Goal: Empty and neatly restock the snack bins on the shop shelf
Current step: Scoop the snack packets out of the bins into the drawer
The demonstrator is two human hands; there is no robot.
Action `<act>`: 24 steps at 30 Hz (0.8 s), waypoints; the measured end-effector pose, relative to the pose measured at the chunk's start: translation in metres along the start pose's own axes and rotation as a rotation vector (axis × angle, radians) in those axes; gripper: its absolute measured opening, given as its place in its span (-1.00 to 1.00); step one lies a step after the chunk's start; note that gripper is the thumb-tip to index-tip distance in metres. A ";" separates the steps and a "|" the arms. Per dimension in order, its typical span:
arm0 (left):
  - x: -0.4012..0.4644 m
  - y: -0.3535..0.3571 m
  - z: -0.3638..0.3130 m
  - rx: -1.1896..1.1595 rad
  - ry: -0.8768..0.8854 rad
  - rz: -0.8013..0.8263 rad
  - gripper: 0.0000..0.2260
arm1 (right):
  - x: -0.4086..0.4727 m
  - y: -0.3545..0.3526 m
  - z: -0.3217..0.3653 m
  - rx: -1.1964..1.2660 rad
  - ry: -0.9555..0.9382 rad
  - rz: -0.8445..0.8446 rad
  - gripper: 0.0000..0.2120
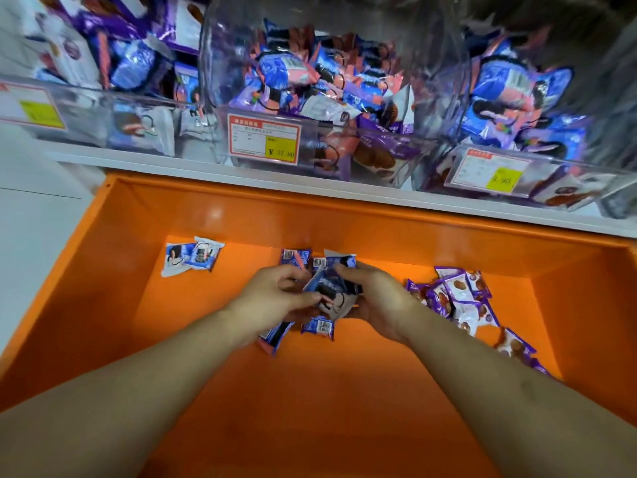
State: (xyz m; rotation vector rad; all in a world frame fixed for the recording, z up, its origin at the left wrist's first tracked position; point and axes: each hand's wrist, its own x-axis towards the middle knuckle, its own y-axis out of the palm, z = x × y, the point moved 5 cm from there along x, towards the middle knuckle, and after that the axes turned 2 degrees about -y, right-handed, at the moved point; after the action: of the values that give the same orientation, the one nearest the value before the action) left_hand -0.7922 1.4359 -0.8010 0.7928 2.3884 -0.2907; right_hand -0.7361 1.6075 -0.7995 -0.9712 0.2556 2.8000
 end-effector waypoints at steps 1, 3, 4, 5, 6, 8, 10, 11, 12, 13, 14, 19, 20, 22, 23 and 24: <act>-0.003 -0.005 0.002 0.012 -0.004 -0.027 -0.80 | -0.003 -0.002 -0.001 -0.018 0.001 -0.024 -0.73; -0.005 -0.021 0.008 0.045 -0.018 -0.104 -0.79 | -0.006 -0.006 -0.005 -0.064 0.004 -0.043 -0.73; -0.005 -0.031 0.011 0.057 -0.028 -0.155 -0.79 | -0.006 -0.007 -0.007 -0.070 0.007 -0.046 -0.72; -0.004 -0.045 0.016 0.067 -0.039 -0.216 -0.79 | -0.006 -0.008 -0.009 -0.064 0.012 -0.049 -0.71; -0.005 -0.060 0.020 0.071 -0.048 -0.279 -0.79 | -0.005 -0.008 -0.010 -0.050 0.016 -0.047 -0.69; -0.005 -0.095 0.027 0.074 -0.056 -0.418 -0.77 | 0.000 -0.003 -0.013 -0.033 0.028 -0.031 -0.70; -0.009 -0.128 0.032 0.098 -0.061 -0.525 -0.71 | 0.009 0.002 -0.019 -0.026 0.036 -0.036 -0.71; -0.010 -0.142 0.035 0.119 -0.069 -0.553 -0.65 | 0.013 0.003 -0.023 -0.033 0.043 -0.050 -0.67; -0.012 -0.154 0.039 0.153 -0.077 -0.572 -0.58 | 0.017 0.004 -0.027 -0.041 0.049 -0.063 -0.58; -0.013 -0.163 0.042 0.191 -0.090 -0.585 -0.52 | 0.021 0.006 -0.030 -0.054 0.054 -0.065 -0.54; -0.015 -0.169 0.044 0.220 -0.098 -0.596 -0.48 | 0.023 0.011 -0.030 -0.087 0.042 -0.053 -0.58; -0.014 -0.171 0.044 0.198 -0.099 -0.592 -0.62 | 0.038 0.063 -0.033 -0.415 0.057 0.031 -0.76; -0.011 -0.170 0.043 0.188 -0.097 -0.573 -0.65 | 0.044 0.077 -0.033 -0.473 0.050 0.040 -0.77; -0.012 -0.171 0.033 0.192 -0.051 -0.555 -0.71 | 0.055 0.109 -0.030 -0.464 0.034 0.109 -0.68; -0.014 -0.174 0.026 0.197 -0.022 -0.571 -0.75 | 0.059 0.123 -0.028 -0.413 0.047 0.145 -0.55; -0.016 -0.178 0.020 0.227 0.006 -0.586 -0.78 | 0.061 0.134 -0.024 -0.389 0.070 0.164 -0.42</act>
State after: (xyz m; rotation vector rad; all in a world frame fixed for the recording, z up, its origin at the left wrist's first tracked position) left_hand -0.8798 1.2784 -0.8037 0.1626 2.5761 -0.8036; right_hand -0.7973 1.4782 -0.8422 -1.1756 -0.2218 3.0351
